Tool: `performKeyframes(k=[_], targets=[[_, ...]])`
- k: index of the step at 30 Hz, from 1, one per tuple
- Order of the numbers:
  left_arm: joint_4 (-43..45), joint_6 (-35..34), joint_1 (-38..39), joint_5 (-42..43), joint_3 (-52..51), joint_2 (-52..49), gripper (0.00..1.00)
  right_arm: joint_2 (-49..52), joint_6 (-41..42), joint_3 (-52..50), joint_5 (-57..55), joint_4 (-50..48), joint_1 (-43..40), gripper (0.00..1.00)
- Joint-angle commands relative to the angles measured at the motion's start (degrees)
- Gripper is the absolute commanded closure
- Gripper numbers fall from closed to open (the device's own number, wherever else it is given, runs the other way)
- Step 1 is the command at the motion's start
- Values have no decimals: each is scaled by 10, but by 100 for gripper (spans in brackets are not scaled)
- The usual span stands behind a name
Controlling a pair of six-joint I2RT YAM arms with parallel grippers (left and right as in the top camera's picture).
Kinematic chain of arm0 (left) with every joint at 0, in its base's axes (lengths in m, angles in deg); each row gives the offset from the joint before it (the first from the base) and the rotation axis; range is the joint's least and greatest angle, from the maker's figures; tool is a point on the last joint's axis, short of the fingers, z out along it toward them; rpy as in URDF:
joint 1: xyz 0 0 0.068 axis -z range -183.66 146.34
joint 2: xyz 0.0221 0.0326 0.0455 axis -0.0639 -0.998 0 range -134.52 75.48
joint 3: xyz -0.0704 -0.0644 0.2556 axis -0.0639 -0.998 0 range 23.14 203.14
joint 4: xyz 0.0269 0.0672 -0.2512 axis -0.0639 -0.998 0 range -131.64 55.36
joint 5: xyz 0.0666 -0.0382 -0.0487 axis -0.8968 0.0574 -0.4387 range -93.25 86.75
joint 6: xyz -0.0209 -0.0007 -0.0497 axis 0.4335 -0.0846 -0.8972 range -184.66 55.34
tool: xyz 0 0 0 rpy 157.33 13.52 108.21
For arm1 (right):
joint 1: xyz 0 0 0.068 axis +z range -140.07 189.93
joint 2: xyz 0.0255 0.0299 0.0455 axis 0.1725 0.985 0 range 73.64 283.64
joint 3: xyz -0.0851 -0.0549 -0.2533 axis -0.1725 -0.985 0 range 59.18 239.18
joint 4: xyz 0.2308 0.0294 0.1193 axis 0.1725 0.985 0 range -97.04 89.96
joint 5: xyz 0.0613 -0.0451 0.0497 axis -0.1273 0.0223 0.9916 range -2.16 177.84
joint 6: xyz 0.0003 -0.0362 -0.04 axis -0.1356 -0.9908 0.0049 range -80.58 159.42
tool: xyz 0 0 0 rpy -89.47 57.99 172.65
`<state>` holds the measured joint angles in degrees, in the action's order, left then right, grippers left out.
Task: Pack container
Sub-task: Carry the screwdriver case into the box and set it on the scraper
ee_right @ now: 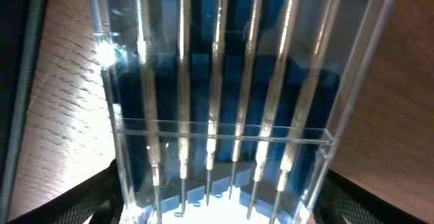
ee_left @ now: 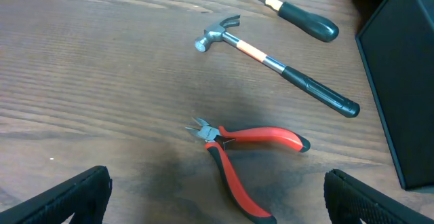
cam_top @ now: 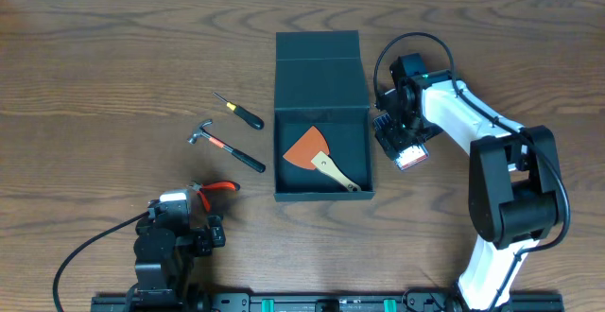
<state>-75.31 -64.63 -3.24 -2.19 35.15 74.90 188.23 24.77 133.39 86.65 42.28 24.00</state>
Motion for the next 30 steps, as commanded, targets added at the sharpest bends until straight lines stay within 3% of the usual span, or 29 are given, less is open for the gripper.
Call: performKeyframes(k=[1, 13, 30], targets=[[0, 3, -1, -7, 1, 4, 1, 9, 5, -27, 1, -5, 1, 19], [0, 3, -1, -7, 1, 4, 1, 8, 5, -24, -2, -5, 1, 31], [0, 4, -1, -7, 1, 4, 2, 0, 12, 57, -33, 33, 1, 31]])
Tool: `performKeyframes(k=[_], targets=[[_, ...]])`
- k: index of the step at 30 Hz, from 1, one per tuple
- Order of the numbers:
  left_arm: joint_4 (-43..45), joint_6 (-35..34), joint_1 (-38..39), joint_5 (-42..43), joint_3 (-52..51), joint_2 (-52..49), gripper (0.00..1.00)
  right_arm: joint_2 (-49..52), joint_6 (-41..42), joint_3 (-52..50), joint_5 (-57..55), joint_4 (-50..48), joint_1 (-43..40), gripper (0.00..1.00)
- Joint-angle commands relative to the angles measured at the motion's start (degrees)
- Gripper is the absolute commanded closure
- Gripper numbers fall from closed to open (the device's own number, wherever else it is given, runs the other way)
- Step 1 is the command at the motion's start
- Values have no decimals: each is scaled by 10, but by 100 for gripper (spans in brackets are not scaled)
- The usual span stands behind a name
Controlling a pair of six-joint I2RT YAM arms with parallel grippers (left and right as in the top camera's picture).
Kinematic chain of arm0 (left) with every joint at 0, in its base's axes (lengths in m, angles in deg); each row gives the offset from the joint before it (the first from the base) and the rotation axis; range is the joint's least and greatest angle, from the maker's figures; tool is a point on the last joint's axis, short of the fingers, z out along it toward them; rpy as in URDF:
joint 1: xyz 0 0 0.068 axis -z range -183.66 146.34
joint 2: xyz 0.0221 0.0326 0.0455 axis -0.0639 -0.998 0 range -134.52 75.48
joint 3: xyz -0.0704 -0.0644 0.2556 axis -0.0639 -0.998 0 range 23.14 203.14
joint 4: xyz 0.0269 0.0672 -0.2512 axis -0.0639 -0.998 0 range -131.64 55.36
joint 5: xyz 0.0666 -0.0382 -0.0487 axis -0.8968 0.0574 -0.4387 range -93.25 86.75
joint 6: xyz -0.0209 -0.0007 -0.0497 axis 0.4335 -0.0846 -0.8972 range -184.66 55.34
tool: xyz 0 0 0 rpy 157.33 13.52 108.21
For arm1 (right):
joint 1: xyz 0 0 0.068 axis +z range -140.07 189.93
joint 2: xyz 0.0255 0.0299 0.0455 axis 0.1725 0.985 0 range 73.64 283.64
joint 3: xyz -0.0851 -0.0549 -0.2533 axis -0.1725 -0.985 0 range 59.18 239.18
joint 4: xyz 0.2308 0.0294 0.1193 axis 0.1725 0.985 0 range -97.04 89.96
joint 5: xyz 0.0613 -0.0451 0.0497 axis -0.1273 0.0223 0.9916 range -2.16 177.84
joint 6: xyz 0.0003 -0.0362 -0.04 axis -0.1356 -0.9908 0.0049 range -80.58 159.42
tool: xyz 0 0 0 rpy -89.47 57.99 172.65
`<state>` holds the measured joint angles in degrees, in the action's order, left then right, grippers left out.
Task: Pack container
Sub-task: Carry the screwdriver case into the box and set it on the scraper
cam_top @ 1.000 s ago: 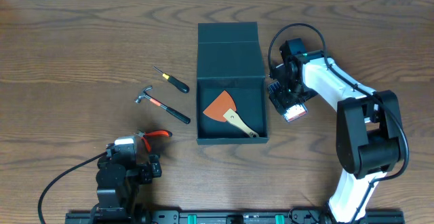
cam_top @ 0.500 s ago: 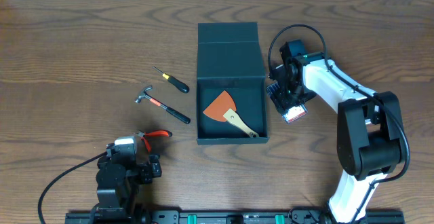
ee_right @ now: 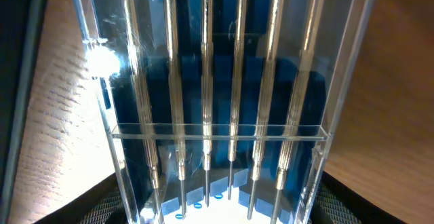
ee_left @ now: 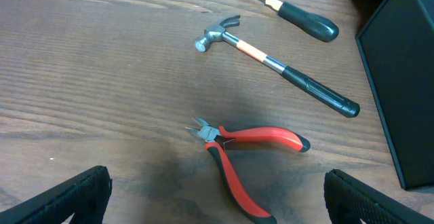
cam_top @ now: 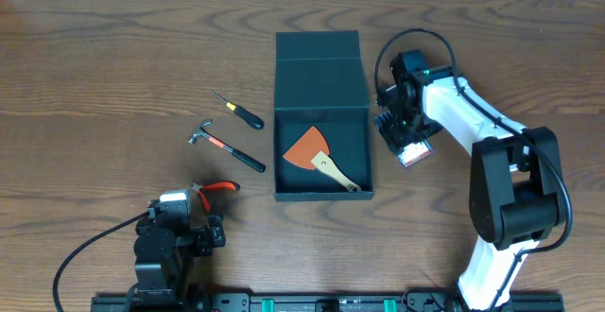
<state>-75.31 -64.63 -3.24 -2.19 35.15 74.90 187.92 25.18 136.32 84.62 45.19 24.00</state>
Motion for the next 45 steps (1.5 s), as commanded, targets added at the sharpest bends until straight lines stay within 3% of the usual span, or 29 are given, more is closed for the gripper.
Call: performKeyframes(k=[1, 23, 38, 45], targets=[[0, 3, -1, -7, 1, 4, 1, 3, 7, 33, -13, 7, 1, 31], [0, 3, -1, -7, 1, 4, 1, -29, 4, 198, -10, 113, 13, 33], [0, 3, -1, -7, 1, 4, 1, -43, -41, 230, 22, 151, 184, 34], [0, 3, -1, -7, 1, 4, 2, -43, -58, 216, 52, 152, 221, 34]])
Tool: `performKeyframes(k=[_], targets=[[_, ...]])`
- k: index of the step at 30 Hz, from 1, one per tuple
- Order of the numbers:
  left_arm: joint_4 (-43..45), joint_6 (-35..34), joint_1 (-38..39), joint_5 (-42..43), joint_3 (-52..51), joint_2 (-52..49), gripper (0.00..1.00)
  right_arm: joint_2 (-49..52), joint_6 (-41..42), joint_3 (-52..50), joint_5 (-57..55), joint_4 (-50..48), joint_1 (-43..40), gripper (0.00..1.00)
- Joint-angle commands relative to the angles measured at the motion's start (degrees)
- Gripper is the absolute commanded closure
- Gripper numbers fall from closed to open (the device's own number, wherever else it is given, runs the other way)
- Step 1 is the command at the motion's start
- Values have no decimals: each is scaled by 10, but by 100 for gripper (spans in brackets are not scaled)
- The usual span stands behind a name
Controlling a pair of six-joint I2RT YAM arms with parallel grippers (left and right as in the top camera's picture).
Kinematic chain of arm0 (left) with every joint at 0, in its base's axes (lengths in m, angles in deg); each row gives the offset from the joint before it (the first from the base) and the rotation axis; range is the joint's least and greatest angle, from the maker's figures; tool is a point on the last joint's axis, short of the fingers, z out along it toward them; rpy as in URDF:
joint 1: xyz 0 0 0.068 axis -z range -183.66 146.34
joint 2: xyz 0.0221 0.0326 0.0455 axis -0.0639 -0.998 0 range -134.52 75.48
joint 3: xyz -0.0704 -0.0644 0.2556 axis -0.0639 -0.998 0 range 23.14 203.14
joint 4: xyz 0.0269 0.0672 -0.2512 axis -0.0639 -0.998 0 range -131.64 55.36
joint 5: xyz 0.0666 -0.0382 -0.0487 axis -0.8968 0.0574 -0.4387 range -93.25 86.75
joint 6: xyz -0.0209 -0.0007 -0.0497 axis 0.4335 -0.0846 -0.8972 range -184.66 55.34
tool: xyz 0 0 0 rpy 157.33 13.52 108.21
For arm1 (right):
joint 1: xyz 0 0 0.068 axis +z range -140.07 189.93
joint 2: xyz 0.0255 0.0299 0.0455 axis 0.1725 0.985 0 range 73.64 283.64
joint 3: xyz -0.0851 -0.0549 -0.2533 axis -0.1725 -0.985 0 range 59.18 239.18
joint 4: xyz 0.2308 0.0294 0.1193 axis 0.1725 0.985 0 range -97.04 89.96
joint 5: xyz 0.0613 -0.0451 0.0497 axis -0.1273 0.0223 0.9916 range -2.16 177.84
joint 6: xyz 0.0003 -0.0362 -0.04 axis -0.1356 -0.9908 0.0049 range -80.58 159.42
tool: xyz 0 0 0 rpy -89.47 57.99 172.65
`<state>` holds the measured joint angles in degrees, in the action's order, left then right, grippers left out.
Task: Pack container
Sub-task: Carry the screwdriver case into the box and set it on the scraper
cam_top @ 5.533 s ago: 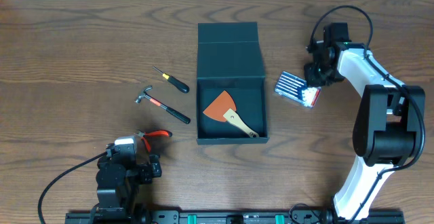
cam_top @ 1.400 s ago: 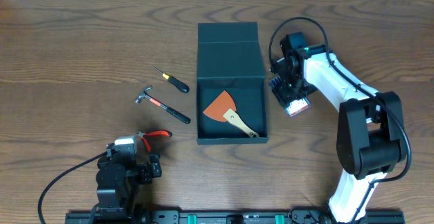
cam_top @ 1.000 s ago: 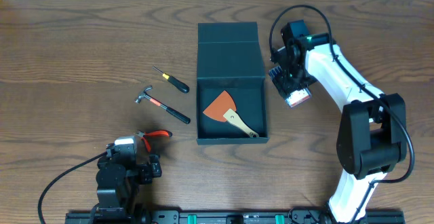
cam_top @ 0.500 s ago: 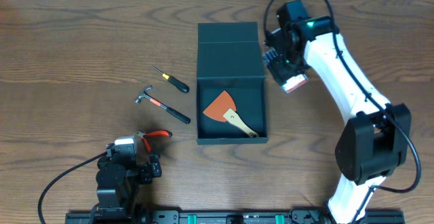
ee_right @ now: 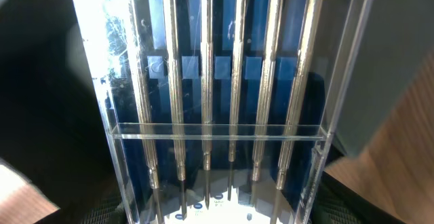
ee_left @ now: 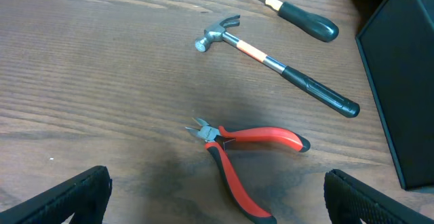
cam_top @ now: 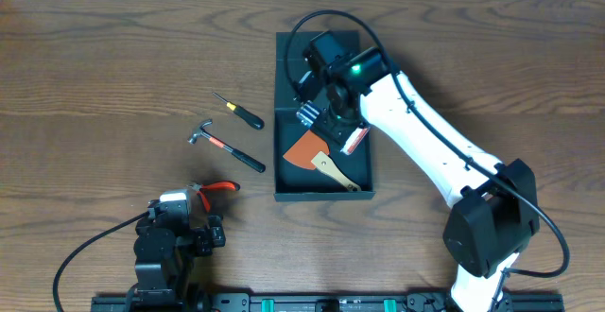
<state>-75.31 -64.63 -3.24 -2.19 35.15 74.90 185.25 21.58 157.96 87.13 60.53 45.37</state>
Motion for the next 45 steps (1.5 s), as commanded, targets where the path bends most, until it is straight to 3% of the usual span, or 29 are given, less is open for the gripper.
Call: performKeyframes(k=[1, 24, 33, 45], targets=[[0, 3, -1, -7, 1, 4, 1, -16, -24, -7, 38, -3, 8, 34], [0, 4, -1, -7, 1, 4, 2, -14, -24, -214, 85, -190, 10, 29], [0, 4, -1, -7, 1, 4, 1, -14, -23, -217, 85, -203, 10, 18], [0, 3, -1, -7, 1, 4, 1, -71, -5, -163, 93, -186, 10, 17]])
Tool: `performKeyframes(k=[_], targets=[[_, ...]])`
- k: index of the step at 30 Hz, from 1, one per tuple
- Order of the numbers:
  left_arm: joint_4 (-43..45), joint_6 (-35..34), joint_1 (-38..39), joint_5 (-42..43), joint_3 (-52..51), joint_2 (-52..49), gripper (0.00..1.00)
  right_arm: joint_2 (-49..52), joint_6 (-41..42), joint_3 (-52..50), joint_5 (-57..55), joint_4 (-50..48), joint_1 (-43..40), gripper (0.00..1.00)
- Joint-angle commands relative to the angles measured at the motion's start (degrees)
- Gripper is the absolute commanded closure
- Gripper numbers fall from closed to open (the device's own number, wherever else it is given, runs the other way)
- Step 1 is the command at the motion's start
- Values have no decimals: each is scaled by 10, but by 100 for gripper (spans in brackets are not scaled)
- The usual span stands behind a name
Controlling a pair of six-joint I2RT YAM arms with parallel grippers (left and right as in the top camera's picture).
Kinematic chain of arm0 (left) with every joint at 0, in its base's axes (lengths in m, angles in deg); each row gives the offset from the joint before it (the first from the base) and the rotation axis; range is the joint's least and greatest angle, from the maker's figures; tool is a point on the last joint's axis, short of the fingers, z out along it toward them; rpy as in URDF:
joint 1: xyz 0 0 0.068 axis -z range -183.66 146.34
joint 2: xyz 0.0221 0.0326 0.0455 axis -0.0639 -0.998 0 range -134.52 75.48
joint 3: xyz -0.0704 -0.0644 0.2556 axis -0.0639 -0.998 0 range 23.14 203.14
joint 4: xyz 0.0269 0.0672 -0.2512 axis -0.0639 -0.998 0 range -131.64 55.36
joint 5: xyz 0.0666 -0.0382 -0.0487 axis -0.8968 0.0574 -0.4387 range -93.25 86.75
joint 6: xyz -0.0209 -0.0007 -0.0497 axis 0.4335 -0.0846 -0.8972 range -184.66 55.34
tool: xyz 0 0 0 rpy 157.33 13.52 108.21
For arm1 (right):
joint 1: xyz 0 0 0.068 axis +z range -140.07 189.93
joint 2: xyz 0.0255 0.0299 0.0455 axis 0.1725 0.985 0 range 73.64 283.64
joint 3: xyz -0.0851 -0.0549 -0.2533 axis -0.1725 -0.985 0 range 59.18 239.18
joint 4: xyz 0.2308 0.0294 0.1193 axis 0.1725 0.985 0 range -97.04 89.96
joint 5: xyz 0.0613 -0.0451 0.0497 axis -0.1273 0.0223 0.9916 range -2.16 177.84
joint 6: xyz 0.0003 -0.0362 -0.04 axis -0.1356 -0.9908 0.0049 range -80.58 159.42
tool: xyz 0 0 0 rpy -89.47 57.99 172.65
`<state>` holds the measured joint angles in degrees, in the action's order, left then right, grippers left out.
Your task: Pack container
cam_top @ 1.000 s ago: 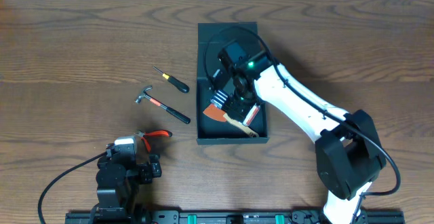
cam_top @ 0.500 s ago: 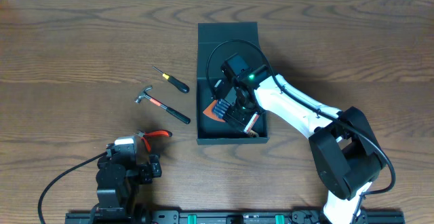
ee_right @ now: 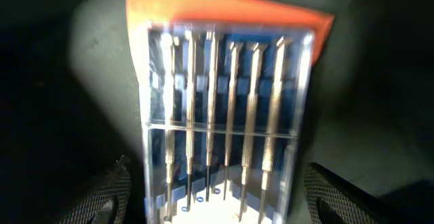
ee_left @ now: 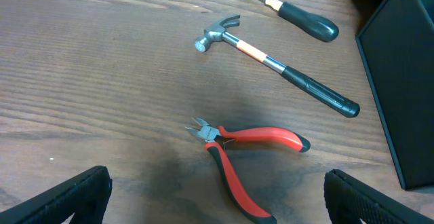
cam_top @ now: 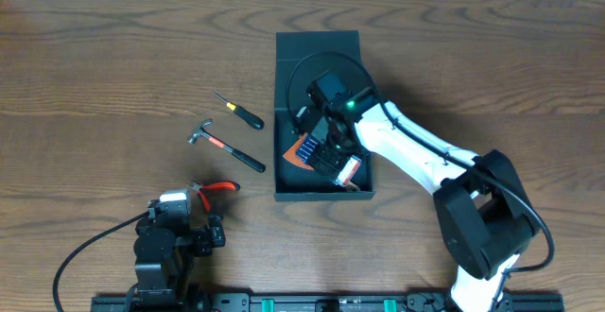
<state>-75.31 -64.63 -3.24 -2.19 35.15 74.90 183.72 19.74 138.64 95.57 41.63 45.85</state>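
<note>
The black box (cam_top: 323, 197) stands open at mid-table, its lid (cam_top: 319, 61) folded back. Inside it, a clear case of precision screwdrivers (ee_right: 224, 122) lies over the orange blade of a scraper (ee_right: 230, 13). My right gripper (ee_right: 217, 197) hovers low over the case (cam_top: 310, 148), open, with a gap between each finger and the case. The right wrist view is blurred. Left of the box lie a hammer (ee_left: 271, 61), a black-handled screwdriver (ee_left: 291, 13) and red pliers (ee_left: 251, 156). My left gripper (ee_left: 217, 203) rests open near the pliers.
The scraper's wooden handle (cam_top: 346, 182) points to the box's front right corner. The right arm (cam_top: 416, 156) reaches in over the box's right wall. The left arm's base (cam_top: 165, 246) sits at the table's front left.
My right gripper held the screwdriver case over the back of the box. Now the case lies in the box on the scraper and the fingers stand apart from it. The left arm is unchanged.
My right gripper was shut on the screwdriver case on the table right of the box, and still there a second later. Then it held the case over the box's interior. Now the case rests inside the box, let go. The left arm never moved.
</note>
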Motion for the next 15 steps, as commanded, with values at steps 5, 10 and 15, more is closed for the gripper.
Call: performKeyframes(k=[5, 10, 15], targets=[[0, 4, -1, -7, 1, 4, 1, -163, 41, 40, 9, 19, -1, 13], [0, 3, -1, -7, 1, 4, 1, -283, 64, 32, -7, 50, -35, 1], [0, 4, -1, -7, 1, 4, 1, -405, 75, -17, -12, 64, -101, 1]])
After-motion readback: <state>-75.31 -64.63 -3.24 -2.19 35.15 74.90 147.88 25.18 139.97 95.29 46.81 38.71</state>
